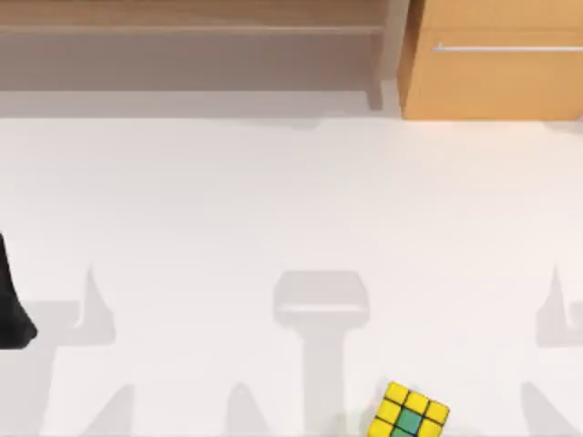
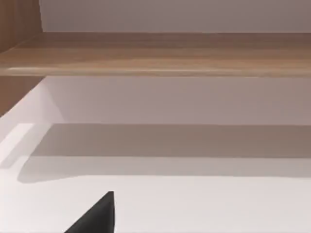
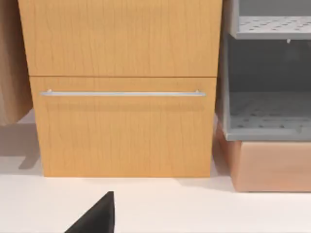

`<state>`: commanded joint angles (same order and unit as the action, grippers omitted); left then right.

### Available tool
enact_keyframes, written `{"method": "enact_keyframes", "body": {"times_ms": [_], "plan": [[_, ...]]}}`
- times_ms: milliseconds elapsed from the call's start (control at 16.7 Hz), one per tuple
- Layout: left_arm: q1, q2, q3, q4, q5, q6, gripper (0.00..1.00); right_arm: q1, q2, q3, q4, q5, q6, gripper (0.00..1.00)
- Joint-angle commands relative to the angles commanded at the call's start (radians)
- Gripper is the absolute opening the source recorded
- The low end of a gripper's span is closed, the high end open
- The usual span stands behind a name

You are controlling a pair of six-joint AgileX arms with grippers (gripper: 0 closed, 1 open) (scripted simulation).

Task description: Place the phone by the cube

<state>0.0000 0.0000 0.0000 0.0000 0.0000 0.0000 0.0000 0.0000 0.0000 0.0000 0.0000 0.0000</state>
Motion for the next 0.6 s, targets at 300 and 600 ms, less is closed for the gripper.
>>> {"method": "enact_keyframes", "body": {"times_ms": [300, 600], "plan": [[0.033, 0.064, 0.052, -0.039, -0.001, 0.049, 1.00, 0.000, 0.000, 0.000, 0.000, 0.000, 0.000, 1.00], [0.155, 0.380, 0.262, -0.208, 0.007, 0.255, 1.00, 0.000, 0.000, 0.000, 0.000, 0.000, 0.000, 1.00]]}}
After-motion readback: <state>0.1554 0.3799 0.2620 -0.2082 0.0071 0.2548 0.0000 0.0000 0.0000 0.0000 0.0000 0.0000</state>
